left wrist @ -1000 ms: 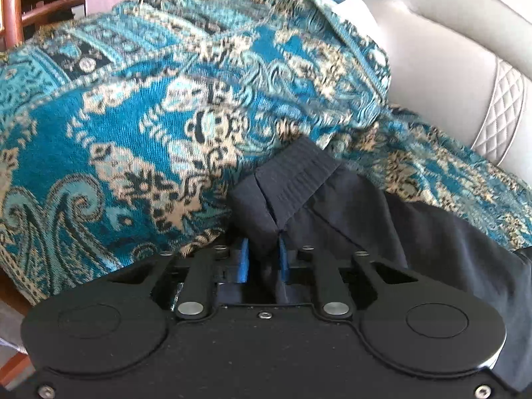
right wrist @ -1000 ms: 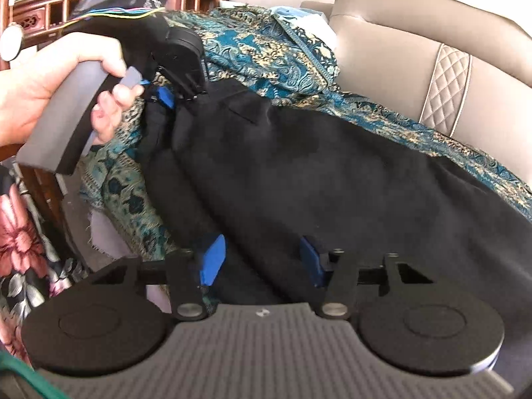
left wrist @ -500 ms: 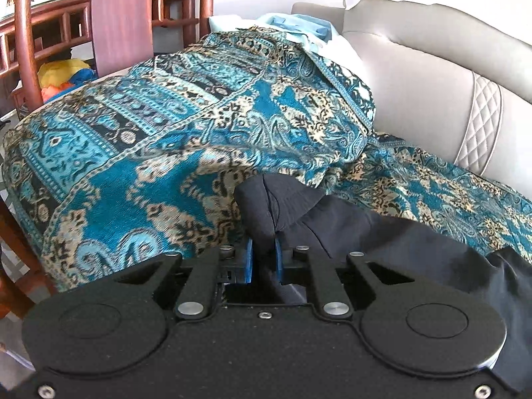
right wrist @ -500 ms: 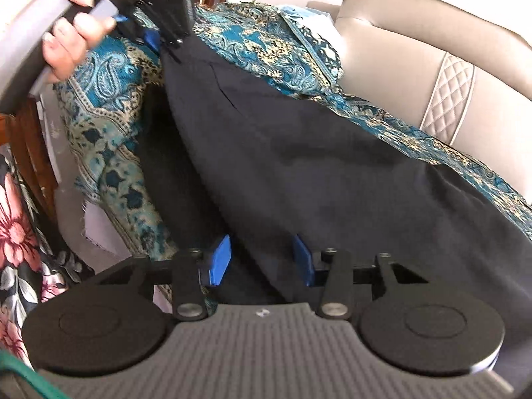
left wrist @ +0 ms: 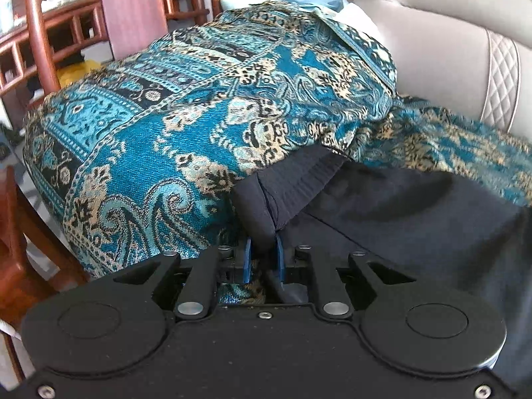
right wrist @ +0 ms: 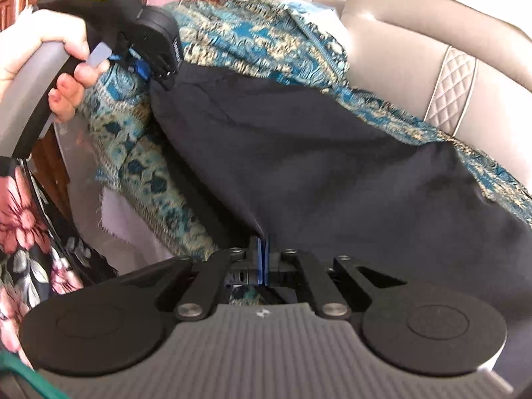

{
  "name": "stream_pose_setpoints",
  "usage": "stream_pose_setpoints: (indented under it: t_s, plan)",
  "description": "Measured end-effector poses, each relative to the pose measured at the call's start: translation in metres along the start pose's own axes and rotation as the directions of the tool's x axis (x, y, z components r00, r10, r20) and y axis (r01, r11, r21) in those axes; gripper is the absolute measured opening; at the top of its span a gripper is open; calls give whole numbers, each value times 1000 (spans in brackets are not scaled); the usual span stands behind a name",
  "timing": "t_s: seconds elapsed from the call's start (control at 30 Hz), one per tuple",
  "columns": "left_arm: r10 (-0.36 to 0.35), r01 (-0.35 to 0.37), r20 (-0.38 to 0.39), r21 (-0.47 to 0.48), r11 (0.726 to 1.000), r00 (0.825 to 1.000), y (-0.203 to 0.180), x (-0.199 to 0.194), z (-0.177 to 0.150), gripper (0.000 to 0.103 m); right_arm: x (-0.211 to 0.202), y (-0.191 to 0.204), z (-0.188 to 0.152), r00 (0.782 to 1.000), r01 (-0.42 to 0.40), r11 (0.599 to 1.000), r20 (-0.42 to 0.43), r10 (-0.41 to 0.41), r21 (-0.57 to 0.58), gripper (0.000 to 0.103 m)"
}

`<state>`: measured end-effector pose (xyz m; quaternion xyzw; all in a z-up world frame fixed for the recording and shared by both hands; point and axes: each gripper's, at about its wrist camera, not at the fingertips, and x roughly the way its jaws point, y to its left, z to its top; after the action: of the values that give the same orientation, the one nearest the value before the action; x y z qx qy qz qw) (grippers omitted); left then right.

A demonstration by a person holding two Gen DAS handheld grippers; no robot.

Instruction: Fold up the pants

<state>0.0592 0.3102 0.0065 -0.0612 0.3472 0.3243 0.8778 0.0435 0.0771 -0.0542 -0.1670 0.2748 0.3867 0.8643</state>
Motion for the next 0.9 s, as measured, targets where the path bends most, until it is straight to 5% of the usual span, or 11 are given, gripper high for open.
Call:
stream_pose_setpoints:
  t_s: [0.13, 0.3, 0.5, 0.7, 0.9]
  plan:
    - [41, -42, 22, 67, 997, 999, -10, -1, -5, 22, 2, 2, -1, 1000, -11, 1000, -1, 11, -25, 7]
    - [33, -37, 107, 31, 999, 994, -11, -28, -3, 36, 0, -2, -2, 998, -57, 998, 5, 57, -8, 19]
    - [-151, 135, 182, 98, 986, 972, -33, -68, -14, 36, -1, -6, -2, 992, -125, 992, 6, 125, 22, 34]
    - [-363, 355, 46, 128, 926, 931, -65, -57, -46, 25, -6, -21, -8, 977, -211, 977, 3, 211, 37, 53]
    - [-435, 428, 5, 168, 888, 900, -82, -56, -72, 22, -23, -47, -23, 960, -275, 955, -31, 280, 114, 56]
